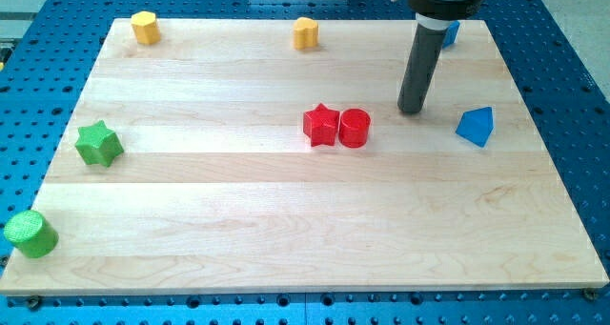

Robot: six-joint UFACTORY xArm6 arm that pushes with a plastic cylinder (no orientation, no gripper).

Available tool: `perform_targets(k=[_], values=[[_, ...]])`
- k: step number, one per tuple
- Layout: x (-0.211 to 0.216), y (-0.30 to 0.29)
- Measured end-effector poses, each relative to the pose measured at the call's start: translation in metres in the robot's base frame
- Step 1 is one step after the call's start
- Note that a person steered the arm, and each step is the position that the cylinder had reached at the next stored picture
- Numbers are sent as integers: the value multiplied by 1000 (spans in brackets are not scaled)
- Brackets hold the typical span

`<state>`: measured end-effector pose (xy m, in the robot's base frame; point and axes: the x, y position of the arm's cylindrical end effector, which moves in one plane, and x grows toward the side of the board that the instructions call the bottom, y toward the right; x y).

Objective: Push the red circle below the red star

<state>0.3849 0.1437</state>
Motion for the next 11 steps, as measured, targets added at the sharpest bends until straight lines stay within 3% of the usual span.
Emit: perform_targets(k=[2,3,8,10,11], values=[[4,-2],[7,-48],[7,-45],[37,-45],[73,-105]])
